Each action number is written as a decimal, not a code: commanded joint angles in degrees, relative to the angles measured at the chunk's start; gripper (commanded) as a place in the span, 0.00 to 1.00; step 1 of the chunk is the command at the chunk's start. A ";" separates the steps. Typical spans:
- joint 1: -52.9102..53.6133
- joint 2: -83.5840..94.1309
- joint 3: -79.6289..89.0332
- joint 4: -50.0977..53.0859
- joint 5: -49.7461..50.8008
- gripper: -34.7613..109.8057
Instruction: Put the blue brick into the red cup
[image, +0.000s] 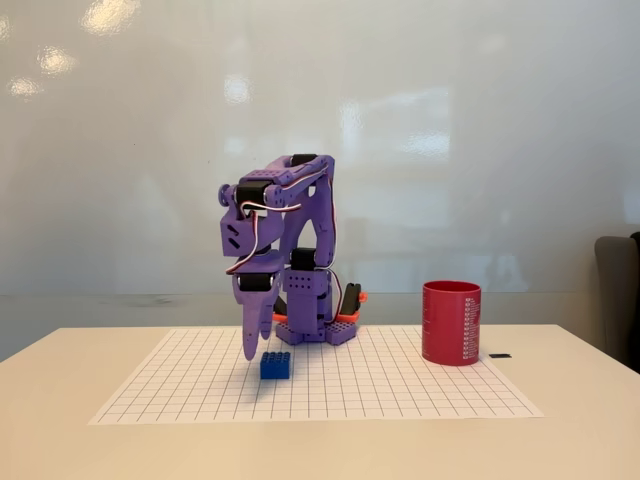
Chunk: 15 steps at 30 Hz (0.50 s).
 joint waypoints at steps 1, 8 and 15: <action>4.39 1.14 -3.43 2.29 -4.04 0.57; 4.66 2.11 3.25 -0.44 -6.50 0.57; 1.49 4.66 14.85 -10.46 -3.87 0.56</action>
